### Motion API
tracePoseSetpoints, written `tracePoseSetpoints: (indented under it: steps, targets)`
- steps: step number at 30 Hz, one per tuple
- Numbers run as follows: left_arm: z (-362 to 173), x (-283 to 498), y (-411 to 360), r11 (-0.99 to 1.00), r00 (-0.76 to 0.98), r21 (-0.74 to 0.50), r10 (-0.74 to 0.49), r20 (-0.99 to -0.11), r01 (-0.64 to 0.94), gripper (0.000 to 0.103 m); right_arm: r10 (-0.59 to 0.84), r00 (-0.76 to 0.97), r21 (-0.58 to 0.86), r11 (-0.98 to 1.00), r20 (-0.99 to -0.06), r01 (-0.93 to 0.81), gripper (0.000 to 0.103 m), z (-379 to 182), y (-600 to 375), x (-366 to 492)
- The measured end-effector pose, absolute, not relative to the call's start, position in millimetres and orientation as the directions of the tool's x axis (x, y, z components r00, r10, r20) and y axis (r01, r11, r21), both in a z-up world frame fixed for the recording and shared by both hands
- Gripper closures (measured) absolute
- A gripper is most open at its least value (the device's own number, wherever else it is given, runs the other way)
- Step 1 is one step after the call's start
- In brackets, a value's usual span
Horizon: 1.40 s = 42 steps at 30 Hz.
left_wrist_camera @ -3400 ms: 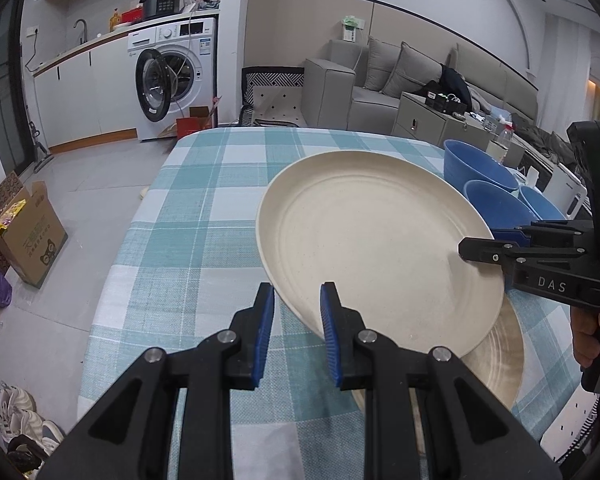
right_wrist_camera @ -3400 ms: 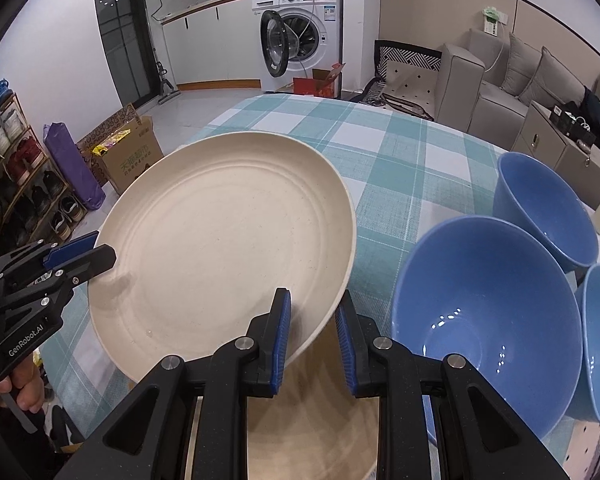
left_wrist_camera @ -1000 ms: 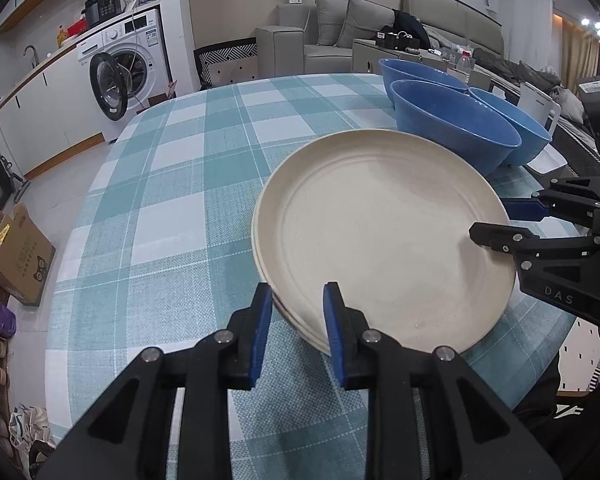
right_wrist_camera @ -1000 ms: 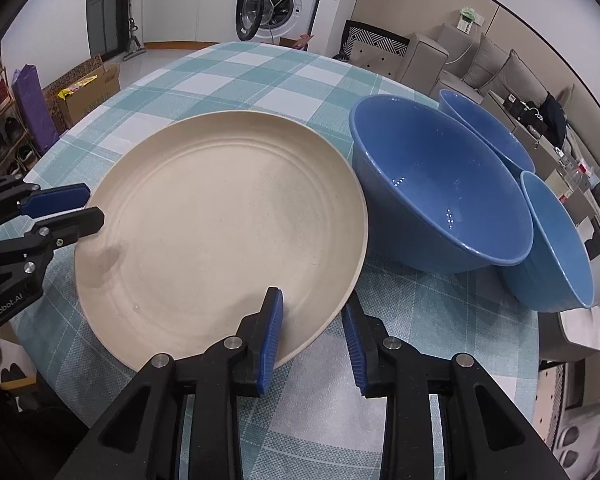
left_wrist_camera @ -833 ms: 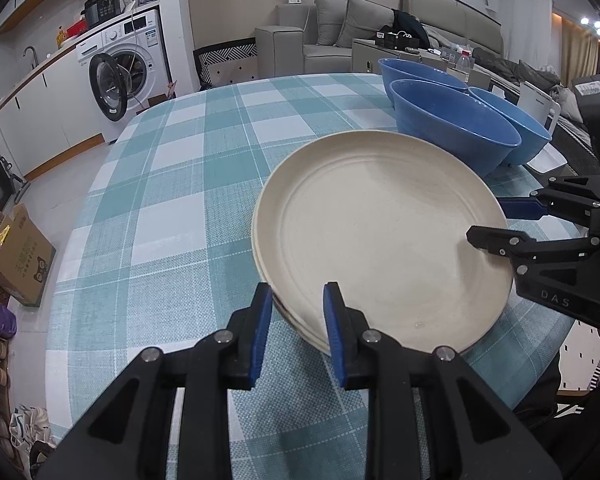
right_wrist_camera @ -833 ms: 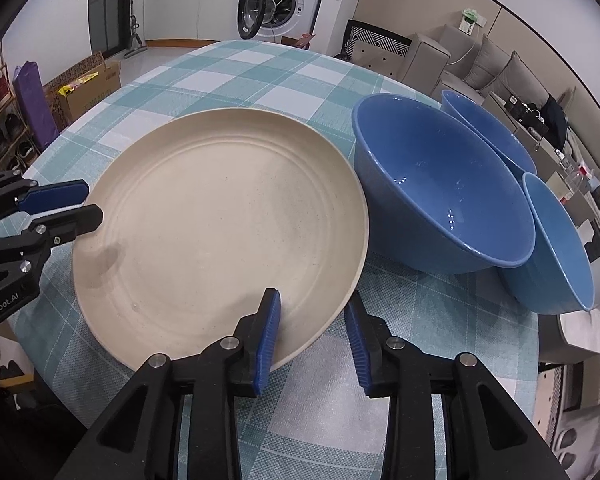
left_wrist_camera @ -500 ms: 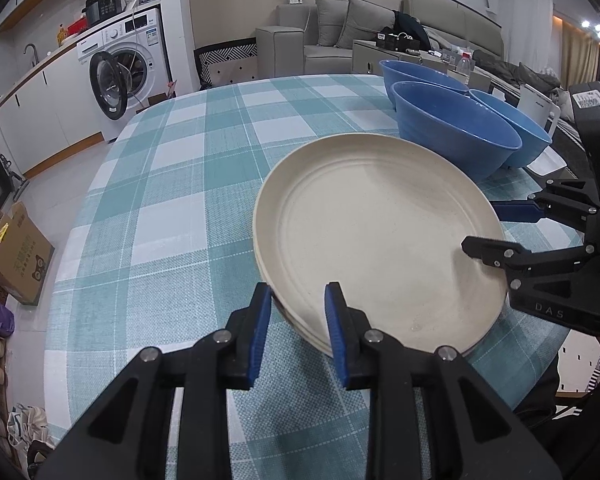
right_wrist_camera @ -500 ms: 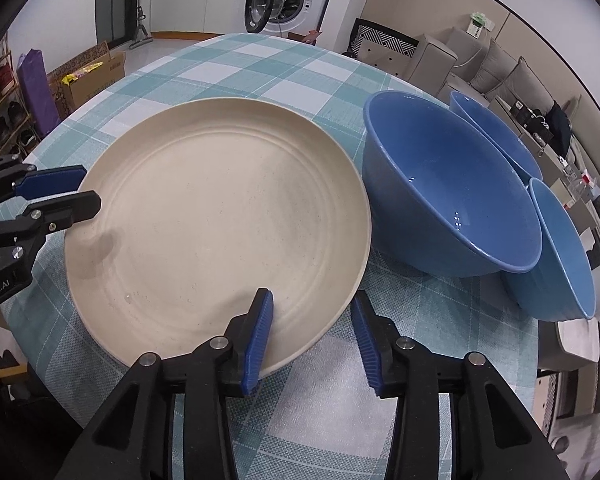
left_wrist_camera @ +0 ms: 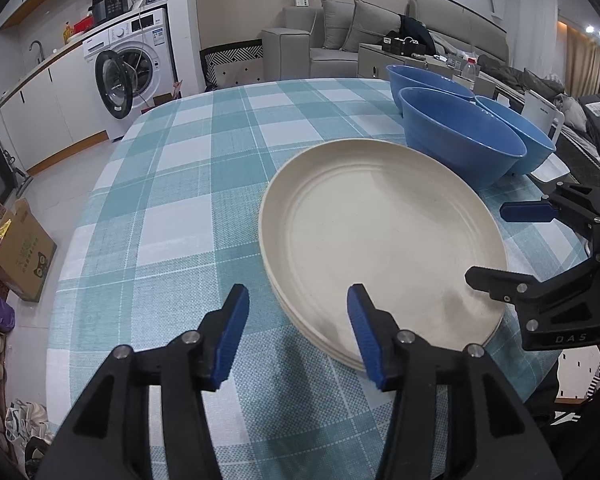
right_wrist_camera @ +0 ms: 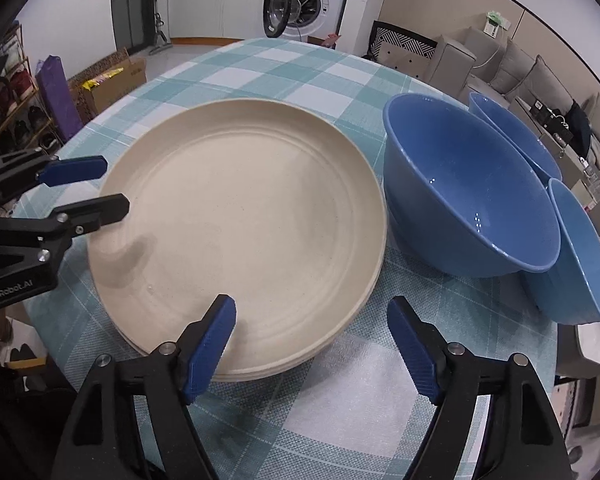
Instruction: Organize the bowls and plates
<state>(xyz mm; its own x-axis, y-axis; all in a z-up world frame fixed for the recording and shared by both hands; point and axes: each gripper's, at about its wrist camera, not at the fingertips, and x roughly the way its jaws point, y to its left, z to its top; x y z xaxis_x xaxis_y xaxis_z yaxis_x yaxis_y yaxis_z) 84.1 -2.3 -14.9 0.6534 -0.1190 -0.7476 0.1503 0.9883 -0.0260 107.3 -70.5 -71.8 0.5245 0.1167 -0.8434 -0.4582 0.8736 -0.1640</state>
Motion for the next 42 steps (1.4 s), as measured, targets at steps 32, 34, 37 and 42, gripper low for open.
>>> tracePoseSetpoints:
  steps: [32, 34, 37, 42]
  targets:
    - [33.2, 81.6, -14.6, 0.988, 0.747, -0.024, -0.130, -0.652, 0.151, 0.000, 0.305, 0.610, 0.007, 0.898, -0.732, -0.441, 0.001, -11.0, -112.6, 96.6]
    - [37.7, 83.8, -19.3, 0.987, 0.751, -0.019, -0.133, -0.646, 0.159, 0.000, 0.304, 0.623, 0.005, 0.901, -0.720, -0.433, 0.001, -4.1, -118.2, 94.2]
    - [44.4, 86.8, -26.8, 0.984, 0.756, -0.020, -0.147, -0.637, 0.175, 0.000, 0.304, 0.642, 0.010, 0.908, -0.704, -0.420, 0.001, 6.9, -129.5, 91.0]
    - [56.3, 92.6, -40.3, 0.981, 0.763, -0.020, -0.164, -0.625, 0.194, 0.000, 0.301, 0.672, 0.025, 0.922, -0.677, -0.387, 0.001, 23.0, -150.8, 88.2]
